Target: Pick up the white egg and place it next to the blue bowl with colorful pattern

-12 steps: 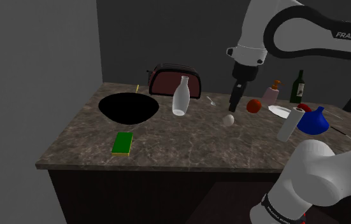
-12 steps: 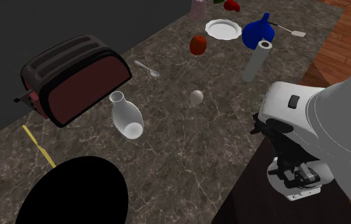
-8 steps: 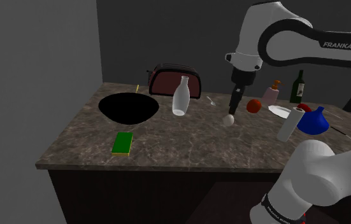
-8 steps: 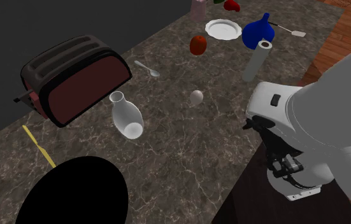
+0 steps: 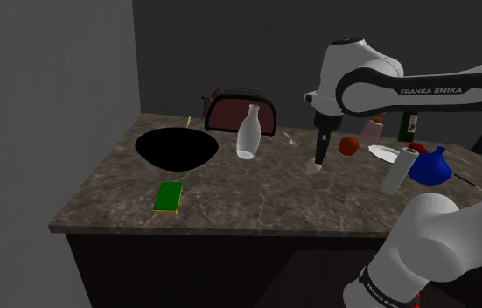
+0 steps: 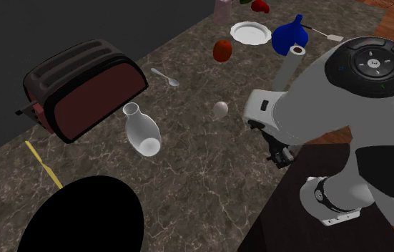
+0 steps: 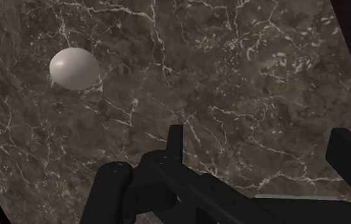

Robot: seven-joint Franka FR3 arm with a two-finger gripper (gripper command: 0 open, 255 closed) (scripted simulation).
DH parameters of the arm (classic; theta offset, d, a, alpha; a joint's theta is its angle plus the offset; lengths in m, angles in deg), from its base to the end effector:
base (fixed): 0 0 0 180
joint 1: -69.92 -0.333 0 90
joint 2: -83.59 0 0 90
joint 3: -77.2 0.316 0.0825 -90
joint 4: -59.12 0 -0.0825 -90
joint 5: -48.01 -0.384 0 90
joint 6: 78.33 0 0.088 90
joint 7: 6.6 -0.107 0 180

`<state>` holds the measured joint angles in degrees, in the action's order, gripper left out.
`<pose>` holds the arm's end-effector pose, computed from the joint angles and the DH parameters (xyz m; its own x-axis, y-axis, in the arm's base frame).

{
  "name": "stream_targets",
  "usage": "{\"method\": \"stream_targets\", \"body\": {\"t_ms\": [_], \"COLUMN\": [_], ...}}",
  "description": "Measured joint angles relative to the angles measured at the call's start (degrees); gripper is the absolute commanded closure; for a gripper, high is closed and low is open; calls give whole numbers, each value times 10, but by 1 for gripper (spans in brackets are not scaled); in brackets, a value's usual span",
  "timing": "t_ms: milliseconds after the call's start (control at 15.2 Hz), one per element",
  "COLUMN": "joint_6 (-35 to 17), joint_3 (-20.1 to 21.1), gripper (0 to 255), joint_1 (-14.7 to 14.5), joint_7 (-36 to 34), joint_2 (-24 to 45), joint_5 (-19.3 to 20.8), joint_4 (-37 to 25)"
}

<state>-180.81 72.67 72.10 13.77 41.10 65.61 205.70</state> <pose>0.3213 -0.0661 0.5006 0.9432 0.3106 -0.1179 0.3295 -0.9195 0.2143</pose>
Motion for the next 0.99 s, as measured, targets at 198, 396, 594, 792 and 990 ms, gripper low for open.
{"method": "stream_targets", "body": {"t_ms": [198,396,594,792,990], "joint_6": [-46,-97,-149,-202,-254], "joint_3": [-26,-56,-83,-111,-134], "gripper": [0,0,0,0,0], "joint_1": [14,30,44,60,72], "joint_7": [33,65,93,119,139], "joint_2": [24,60,104,156,211], "joint_5": [40,83,123,162,197], "joint_4": [19,28,27,18,5]}}
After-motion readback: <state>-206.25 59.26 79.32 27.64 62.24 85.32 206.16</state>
